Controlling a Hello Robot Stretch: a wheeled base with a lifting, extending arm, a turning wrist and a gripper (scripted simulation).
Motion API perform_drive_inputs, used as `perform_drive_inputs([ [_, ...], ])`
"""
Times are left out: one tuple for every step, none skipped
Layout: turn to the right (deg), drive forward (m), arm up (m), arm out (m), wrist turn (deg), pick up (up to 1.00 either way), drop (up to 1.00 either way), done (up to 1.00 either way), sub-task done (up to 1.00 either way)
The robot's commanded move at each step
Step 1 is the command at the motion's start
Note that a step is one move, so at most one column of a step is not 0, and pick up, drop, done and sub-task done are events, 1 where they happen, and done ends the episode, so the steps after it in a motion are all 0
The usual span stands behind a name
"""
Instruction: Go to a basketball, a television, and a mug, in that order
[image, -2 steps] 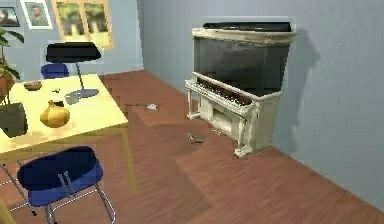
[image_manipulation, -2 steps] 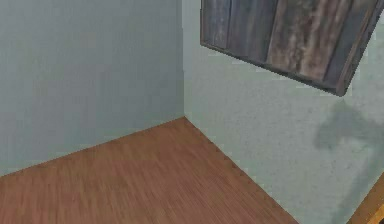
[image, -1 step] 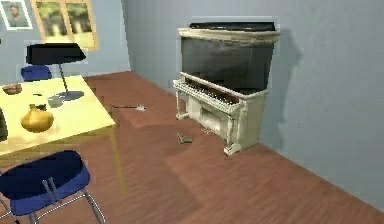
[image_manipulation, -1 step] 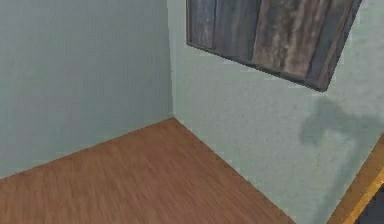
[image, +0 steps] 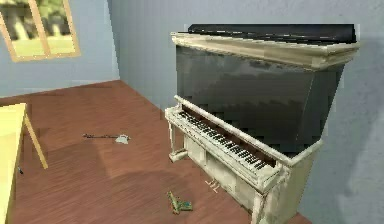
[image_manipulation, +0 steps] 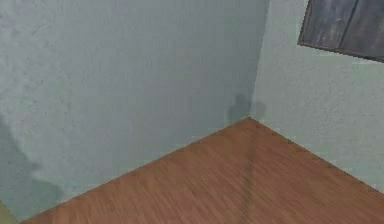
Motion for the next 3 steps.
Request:
perform_drive_inputs([
  [0.0,0.40,0.00,0.00,0.0,0.00,0.00,0.00,0.00],
  [-45.0,0.00,0.00,0.00,0.0,0.00,0.00,0.00,0.00],
  [-30.0,0.00,0.00,0.00,0.0,0.00,0.00,0.00,0.00],
])
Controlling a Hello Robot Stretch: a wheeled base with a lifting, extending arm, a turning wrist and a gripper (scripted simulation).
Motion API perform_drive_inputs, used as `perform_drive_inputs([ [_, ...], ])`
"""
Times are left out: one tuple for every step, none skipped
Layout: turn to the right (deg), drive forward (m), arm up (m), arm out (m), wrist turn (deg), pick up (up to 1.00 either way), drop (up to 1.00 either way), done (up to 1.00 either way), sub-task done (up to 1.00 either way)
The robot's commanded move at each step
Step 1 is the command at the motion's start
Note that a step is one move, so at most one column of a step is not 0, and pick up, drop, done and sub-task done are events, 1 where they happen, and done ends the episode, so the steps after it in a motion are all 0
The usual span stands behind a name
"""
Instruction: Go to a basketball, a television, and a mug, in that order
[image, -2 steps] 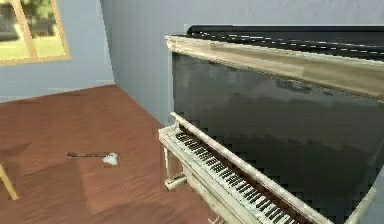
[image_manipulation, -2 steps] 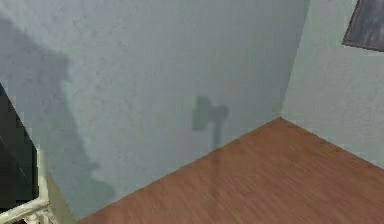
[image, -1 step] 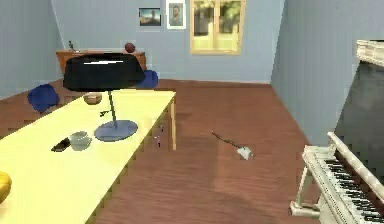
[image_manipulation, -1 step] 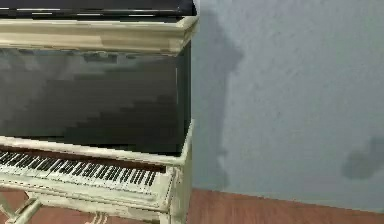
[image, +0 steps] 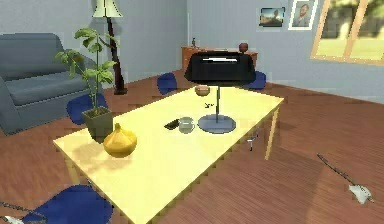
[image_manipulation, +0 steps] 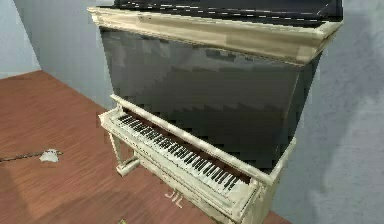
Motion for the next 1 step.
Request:
perform_drive_inputs([
  [0.0,0.00,0.00,0.00,0.0,0.00,0.00,1.00,0.00],
])
